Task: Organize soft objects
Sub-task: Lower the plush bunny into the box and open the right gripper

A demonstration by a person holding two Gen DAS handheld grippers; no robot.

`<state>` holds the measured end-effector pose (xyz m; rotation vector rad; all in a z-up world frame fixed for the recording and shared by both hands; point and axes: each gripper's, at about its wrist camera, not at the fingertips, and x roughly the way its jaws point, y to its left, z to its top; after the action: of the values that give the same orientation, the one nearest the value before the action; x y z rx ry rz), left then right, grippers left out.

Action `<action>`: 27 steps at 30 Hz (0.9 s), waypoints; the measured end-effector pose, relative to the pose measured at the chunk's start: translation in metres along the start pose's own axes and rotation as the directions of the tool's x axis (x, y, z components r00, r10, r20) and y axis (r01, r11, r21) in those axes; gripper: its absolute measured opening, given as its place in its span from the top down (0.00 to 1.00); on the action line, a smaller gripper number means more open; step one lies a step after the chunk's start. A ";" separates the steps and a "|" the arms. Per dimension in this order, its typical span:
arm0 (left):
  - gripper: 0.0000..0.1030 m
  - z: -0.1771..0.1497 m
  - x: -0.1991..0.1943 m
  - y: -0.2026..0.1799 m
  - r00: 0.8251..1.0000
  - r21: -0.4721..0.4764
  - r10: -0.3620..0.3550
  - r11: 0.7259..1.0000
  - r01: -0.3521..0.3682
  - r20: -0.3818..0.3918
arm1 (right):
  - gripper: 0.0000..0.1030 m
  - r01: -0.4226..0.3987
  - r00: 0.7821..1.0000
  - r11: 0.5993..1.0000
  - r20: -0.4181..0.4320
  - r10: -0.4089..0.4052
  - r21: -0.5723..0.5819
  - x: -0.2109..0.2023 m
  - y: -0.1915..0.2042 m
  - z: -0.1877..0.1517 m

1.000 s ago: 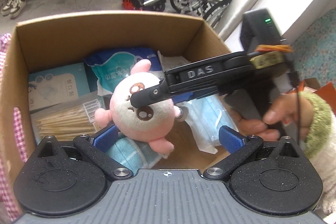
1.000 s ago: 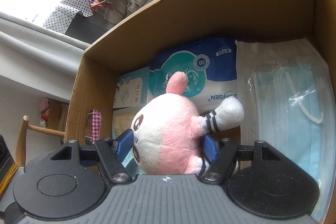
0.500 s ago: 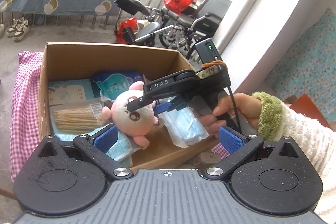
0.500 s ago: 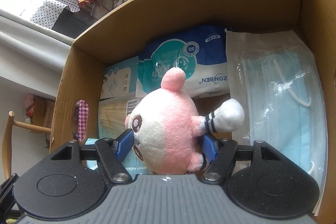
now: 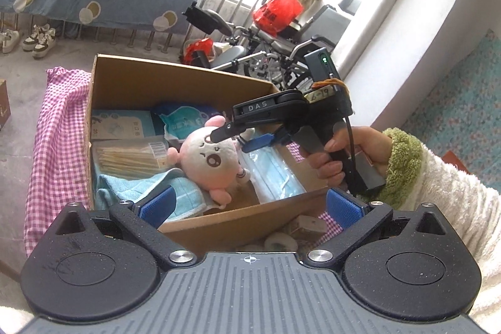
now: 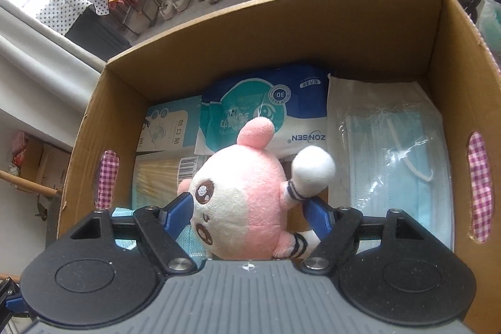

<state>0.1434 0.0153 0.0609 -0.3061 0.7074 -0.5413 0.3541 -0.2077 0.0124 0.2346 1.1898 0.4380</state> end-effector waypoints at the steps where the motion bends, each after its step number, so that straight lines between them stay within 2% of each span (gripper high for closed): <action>1: 0.00 -0.002 -0.003 0.001 1.000 0.000 -0.002 1.000 0.002 0.008 | 0.23 0.005 1.000 1.000 0.012 -0.005 0.001 -0.004 0.000 0.001; 6: 0.00 -0.012 -0.014 0.005 1.000 -0.007 -0.014 1.000 0.014 0.027 | 0.30 0.030 0.996 0.997 0.082 -0.024 -0.070 -0.026 0.018 0.001; 10: 0.00 -0.022 -0.021 0.014 0.999 -0.010 -0.013 1.000 0.013 0.042 | 0.33 -0.003 0.997 0.989 0.071 0.014 -0.148 -0.034 0.044 -0.006; 13: 0.00 -0.030 -0.025 0.024 0.998 -0.036 -0.017 0.999 0.019 0.054 | 0.34 -0.058 0.997 0.981 0.030 0.065 -0.185 -0.033 0.059 -0.013; 16: 0.00 -0.035 -0.025 0.035 0.998 -0.075 -0.035 0.996 0.039 0.055 | 0.34 -0.099 0.994 0.977 -0.055 0.090 -0.190 -0.020 0.067 -0.019; 20: 0.00 -0.036 -0.022 0.042 0.998 -0.095 -0.049 0.994 0.053 0.047 | 0.34 -0.068 0.986 0.979 -0.163 0.036 -0.194 0.008 0.066 -0.023; 22: 0.00 -0.036 -0.021 0.043 0.997 -0.095 -0.053 0.994 0.058 0.047 | 0.36 -0.079 0.979 0.982 -0.201 0.044 -0.169 0.019 0.059 -0.023; 27: 0.00 -0.037 -0.021 0.044 0.996 -0.098 -0.067 0.993 0.072 0.050 | 0.38 -0.064 0.981 0.979 -0.194 0.026 -0.191 0.021 0.061 -0.023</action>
<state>0.1211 0.0602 0.0258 -0.4364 0.6815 -0.5646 0.3262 -0.1455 0.0111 0.0494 1.3202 0.6252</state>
